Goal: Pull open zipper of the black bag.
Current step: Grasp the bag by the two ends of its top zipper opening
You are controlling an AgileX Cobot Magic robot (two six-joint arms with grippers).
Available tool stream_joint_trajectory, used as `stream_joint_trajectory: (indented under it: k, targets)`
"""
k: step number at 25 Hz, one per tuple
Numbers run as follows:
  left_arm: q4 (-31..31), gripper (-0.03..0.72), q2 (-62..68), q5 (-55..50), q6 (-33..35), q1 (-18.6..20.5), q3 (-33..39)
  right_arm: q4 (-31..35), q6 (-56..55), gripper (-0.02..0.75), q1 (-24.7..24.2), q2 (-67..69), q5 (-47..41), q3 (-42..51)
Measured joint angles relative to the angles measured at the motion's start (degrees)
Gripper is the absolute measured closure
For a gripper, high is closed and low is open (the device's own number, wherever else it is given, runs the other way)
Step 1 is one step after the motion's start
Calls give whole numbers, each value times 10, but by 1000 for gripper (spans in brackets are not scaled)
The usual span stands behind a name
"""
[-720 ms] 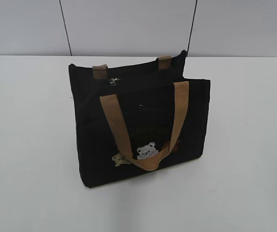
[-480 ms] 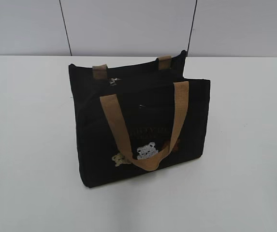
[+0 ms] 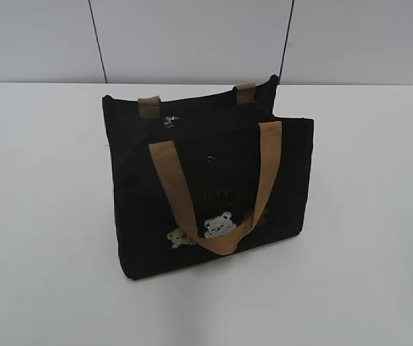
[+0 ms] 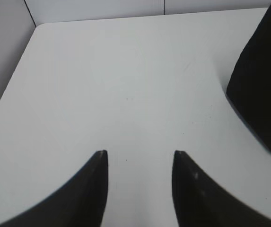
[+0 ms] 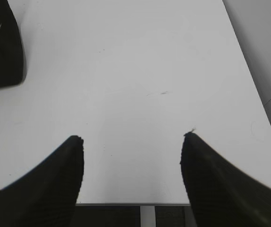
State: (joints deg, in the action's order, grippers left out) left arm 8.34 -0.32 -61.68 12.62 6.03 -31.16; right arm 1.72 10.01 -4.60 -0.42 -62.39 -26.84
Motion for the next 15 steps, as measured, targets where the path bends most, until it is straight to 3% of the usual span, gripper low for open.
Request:
stream_joint_trajectory:
  k: [15]
  targets:
    - [-1,394,0,0,0,0,0,0,0,248,0,0,0,0]
